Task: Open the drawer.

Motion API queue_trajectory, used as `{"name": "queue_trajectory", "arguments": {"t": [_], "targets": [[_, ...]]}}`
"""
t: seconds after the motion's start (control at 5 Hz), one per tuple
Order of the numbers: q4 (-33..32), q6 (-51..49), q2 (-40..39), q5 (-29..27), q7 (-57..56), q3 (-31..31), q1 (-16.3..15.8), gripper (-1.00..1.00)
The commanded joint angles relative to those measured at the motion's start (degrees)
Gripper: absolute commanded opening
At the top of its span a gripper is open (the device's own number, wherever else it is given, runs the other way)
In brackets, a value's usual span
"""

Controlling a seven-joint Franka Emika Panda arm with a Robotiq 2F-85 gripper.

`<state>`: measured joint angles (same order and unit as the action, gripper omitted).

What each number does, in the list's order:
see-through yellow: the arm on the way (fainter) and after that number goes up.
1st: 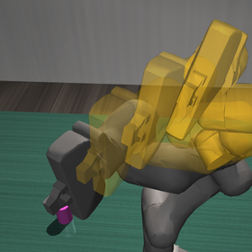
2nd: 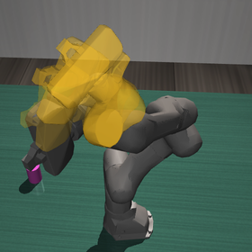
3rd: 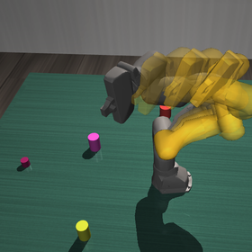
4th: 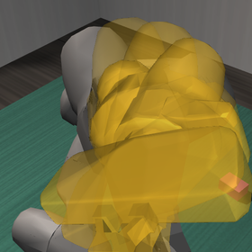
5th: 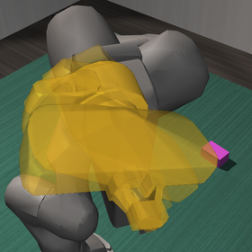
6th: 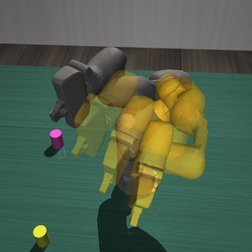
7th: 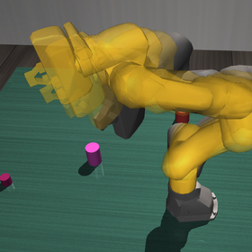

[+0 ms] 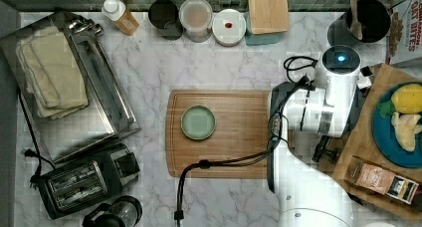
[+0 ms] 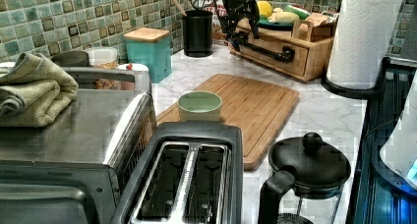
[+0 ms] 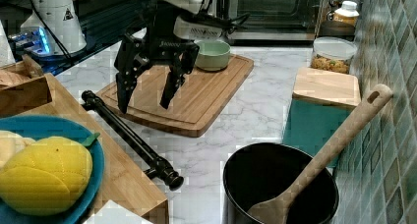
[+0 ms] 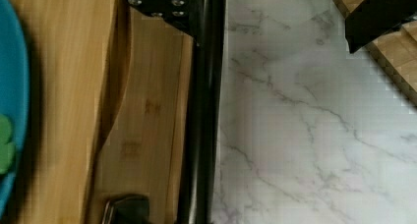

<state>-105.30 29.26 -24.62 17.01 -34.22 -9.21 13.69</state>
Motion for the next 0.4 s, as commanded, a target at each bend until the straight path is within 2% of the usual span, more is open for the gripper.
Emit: {"name": "queue_trajectory", "arguments": {"t": [0.2,0.4], "targets": [[6.1,2.02,0.78,4.62,4.79,-2.71,-0.98,1.0],[4.93,6.11,0.39,3.37,3.16,-3.18,-0.28,1.0]]}}
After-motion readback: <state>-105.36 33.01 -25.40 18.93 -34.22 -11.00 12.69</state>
